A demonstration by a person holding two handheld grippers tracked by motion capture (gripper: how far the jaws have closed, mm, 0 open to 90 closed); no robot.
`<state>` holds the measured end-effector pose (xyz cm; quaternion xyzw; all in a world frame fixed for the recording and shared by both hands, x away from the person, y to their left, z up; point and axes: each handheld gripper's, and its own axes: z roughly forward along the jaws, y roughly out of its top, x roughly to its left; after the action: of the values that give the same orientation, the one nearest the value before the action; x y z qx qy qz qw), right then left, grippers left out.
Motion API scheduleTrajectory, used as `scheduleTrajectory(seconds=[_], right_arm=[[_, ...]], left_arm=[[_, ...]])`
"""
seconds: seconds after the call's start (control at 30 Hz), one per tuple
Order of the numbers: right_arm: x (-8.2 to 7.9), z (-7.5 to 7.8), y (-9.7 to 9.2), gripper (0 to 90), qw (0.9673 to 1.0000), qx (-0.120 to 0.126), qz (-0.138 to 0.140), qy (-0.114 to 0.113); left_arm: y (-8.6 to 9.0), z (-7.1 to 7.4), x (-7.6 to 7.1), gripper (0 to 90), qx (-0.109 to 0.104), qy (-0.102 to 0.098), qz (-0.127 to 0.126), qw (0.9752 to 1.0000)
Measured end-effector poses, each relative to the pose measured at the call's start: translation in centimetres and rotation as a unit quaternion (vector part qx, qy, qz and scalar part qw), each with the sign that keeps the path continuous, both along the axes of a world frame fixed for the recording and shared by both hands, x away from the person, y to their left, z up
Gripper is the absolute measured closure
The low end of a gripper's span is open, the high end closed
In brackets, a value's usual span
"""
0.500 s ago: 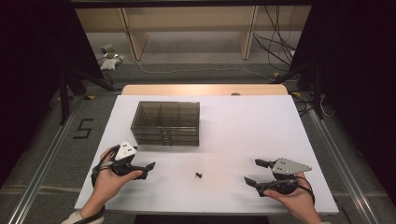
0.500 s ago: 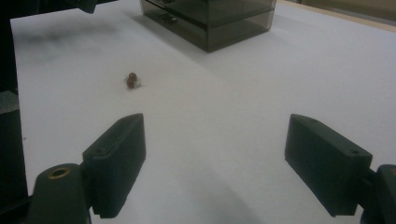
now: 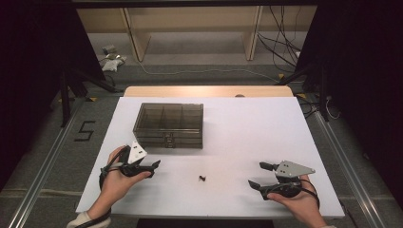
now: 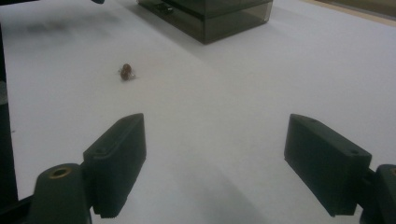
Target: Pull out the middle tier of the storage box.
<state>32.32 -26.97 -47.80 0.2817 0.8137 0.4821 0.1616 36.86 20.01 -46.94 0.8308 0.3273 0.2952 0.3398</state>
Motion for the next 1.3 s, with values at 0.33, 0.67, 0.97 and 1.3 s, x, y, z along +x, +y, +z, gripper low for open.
scheduleTrajectory(seconds=[0.33, 0.67, 0.97, 1.3], right_arm=[[-0.1, 0.0, 0.3, 22.2, 1.0000, -0.008, 0.001, -0.001], [-0.1, 0.0, 0.2, 23.0, 1.0000, -0.004, -0.001, 0.000], [-0.1, 0.0, 0.3, 24.1, 1.0000, -0.004, 0.001, 0.002], [-0.2, 0.0, 0.3, 24.6, 1.0000, -0.004, 0.001, 0.002]], left_arm=[[-2.6, -1.1, 0.7, 50.9, 0.074, -0.074, -0.043, 0.9936], [-4.1, -1.9, 1.3, 59.0, 0.179, -0.146, -0.065, 0.9707], [-5.2, -2.4, 1.8, 63.7, 0.246, -0.181, -0.072, 0.9496], [-5.6, -2.6, 2.0, 67.2, 0.289, -0.198, -0.072, 0.9339]])
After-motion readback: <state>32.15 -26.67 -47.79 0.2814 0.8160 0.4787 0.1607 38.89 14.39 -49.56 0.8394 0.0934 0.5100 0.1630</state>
